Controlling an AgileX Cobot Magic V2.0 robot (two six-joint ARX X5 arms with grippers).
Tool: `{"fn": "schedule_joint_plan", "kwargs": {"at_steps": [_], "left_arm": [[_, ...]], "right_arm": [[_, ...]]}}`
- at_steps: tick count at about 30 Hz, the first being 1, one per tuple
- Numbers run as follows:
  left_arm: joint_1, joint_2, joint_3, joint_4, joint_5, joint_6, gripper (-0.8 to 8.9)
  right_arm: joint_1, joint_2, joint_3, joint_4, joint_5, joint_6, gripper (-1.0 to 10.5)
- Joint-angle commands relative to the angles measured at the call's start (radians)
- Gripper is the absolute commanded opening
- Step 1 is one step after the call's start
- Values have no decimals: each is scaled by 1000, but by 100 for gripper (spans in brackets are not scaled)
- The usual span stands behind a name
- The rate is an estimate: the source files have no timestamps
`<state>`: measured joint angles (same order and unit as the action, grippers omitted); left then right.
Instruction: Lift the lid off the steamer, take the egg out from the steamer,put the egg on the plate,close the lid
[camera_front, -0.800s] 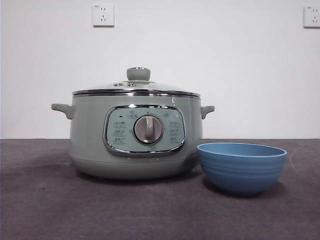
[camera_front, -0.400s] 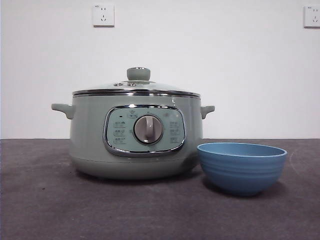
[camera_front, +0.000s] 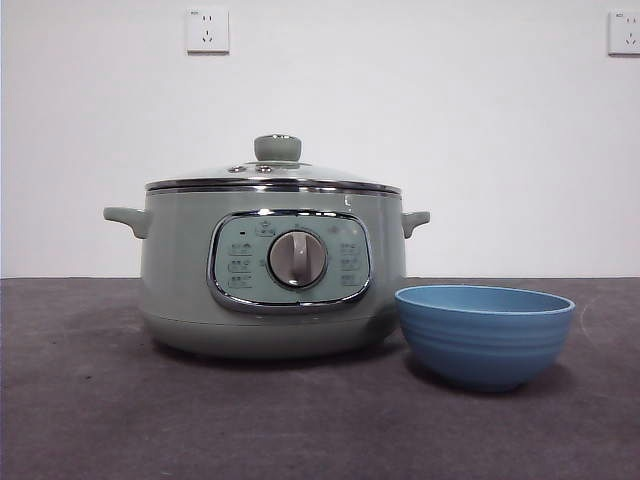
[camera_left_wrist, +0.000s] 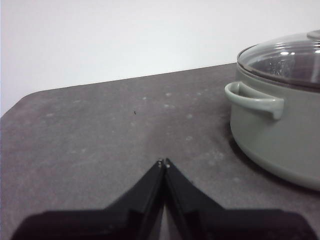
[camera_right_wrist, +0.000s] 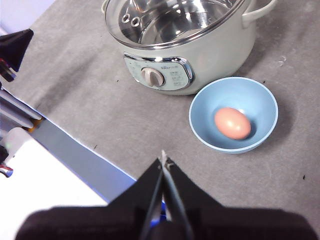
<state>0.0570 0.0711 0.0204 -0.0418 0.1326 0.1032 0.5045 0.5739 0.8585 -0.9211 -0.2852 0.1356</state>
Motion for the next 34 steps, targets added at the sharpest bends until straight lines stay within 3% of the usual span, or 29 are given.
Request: {"fn": "schedule_joint_plan", "kwargs": {"at_steps": [1,6,12,34], "left_arm": [[5,-27,-16,-33,-11,-20,-3],[5,-69,-16,-145,-54,-34,-3],[5,-69,-16,-141,-52,-84,-3],[5,-69,-16,-138,-52,-81,-3]], "right_arm": [[2,0,1,4,3,6,1],[2,0,1,4,3,6,1],[2,0,1,4,3,6,1],[3,-1,1,5,4,-6,1]]}}
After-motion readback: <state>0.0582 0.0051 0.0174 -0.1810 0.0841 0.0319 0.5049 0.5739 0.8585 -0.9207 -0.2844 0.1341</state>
